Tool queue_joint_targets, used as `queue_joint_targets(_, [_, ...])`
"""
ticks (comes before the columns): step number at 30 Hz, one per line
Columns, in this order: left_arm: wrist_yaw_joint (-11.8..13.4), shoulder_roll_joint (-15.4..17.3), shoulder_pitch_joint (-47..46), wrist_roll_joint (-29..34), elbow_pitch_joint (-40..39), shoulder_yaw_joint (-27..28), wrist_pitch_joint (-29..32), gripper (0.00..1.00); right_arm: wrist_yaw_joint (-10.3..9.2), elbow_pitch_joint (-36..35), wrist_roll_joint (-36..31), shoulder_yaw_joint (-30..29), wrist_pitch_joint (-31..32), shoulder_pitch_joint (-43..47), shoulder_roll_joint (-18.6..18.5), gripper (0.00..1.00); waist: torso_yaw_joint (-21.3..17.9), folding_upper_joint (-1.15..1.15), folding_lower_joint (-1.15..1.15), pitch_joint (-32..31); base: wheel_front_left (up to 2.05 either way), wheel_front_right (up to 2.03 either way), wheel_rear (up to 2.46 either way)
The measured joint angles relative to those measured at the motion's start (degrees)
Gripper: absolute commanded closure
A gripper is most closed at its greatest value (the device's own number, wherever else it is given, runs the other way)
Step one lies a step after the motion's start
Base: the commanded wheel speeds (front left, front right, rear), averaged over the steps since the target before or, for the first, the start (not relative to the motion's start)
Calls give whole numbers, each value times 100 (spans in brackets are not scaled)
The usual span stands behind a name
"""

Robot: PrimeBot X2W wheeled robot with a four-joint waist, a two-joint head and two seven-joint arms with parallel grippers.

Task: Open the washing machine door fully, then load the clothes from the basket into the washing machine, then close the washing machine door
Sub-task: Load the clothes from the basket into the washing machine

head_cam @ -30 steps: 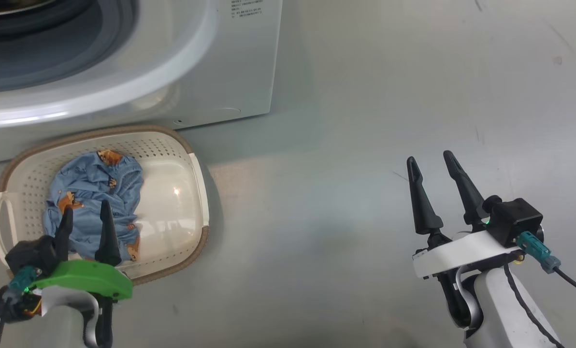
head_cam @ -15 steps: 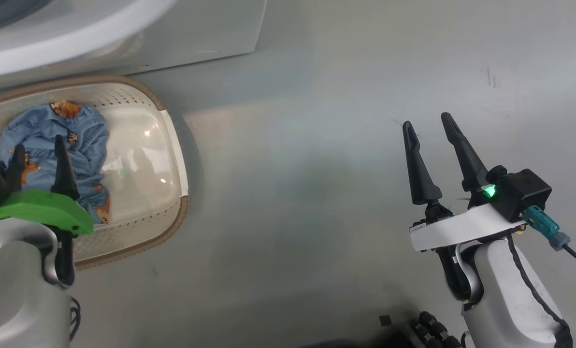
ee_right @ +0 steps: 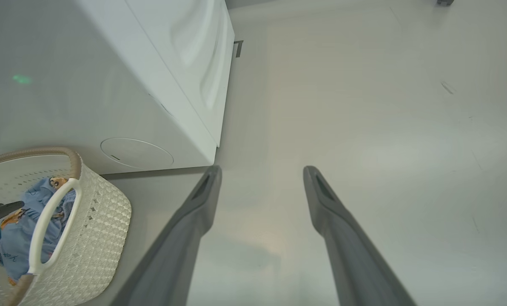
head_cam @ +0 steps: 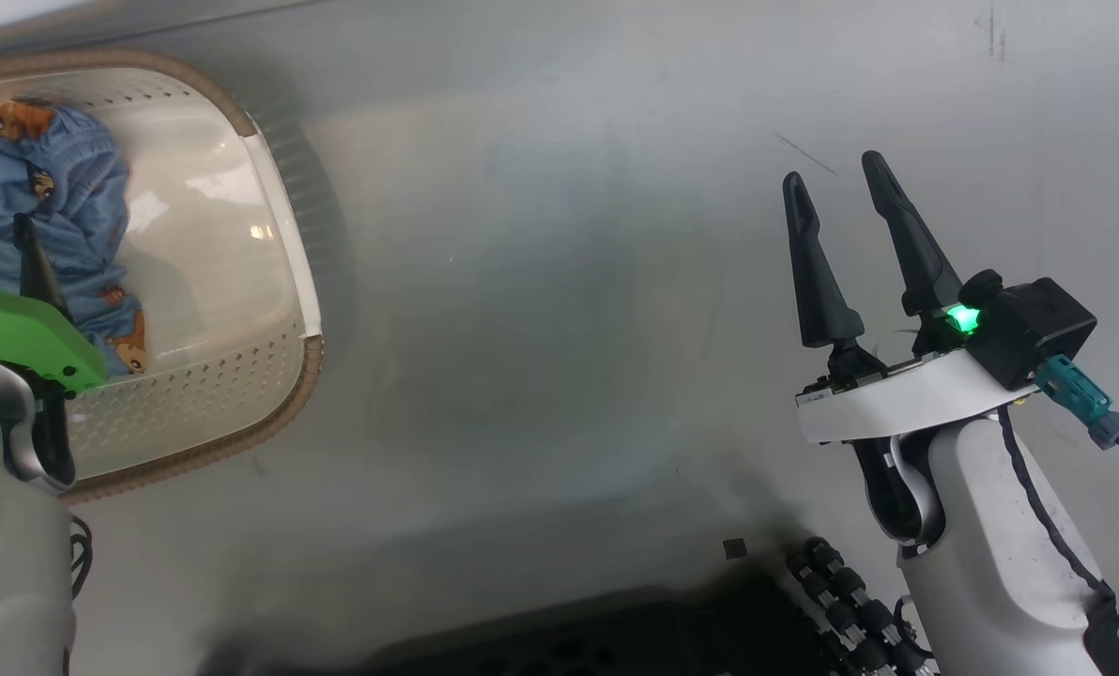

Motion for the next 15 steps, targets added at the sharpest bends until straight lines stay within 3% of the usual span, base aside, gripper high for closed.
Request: queue_joint_targets(15, [214, 186, -583, 108, 673, 25, 256, 0, 0, -9, 167, 10, 0, -116, -2, 0, -66, 0, 0, 495, 0, 0, 0])
